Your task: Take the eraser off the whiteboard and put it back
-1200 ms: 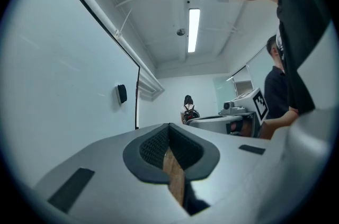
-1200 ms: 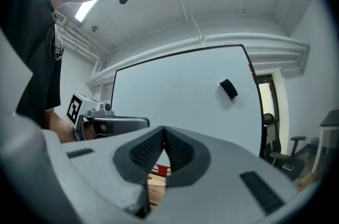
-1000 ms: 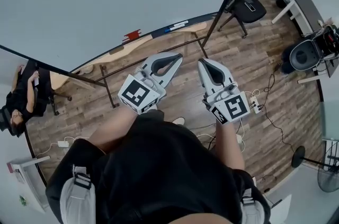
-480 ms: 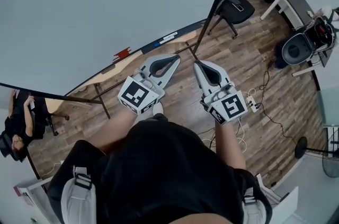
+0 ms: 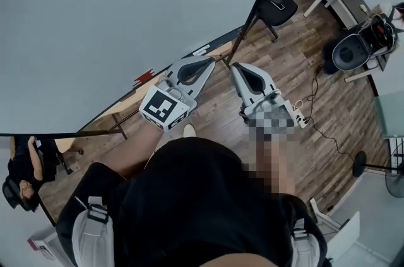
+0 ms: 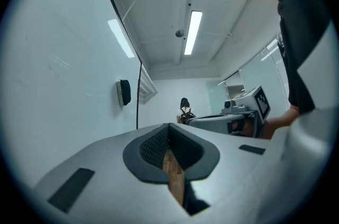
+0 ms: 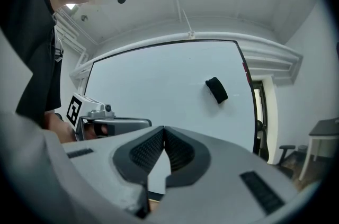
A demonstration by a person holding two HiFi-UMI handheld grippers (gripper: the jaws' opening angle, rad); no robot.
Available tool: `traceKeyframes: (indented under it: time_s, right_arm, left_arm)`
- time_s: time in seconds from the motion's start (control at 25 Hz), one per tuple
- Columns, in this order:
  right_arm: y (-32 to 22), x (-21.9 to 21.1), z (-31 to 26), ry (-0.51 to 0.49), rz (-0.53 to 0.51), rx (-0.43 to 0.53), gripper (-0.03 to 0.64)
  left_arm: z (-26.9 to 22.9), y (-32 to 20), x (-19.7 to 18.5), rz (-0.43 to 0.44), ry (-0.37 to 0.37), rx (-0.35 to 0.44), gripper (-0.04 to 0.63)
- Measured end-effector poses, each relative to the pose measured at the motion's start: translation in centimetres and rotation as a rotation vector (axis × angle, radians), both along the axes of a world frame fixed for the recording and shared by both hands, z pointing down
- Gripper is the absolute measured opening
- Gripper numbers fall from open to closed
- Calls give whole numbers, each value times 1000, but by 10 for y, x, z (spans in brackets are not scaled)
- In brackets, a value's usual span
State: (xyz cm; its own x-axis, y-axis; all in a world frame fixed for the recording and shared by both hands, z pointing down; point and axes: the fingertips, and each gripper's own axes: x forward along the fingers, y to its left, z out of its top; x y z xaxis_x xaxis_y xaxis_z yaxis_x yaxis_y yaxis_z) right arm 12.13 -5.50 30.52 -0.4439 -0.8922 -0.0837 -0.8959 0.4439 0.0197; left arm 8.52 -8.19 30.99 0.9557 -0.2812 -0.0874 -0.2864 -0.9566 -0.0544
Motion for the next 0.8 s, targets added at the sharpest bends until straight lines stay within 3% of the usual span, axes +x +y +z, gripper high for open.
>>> traceKeyframes:
  time_s: [0.4,0.8]
  right_arm:
    - [-41,5,10,23,84,-50,2]
    - [-65,36,16,25,17,-41,2]
  left_arm:
    - [10,-41,2,58,14,-27,-6]
    - [11,-62,24,-31,0,-36,-6]
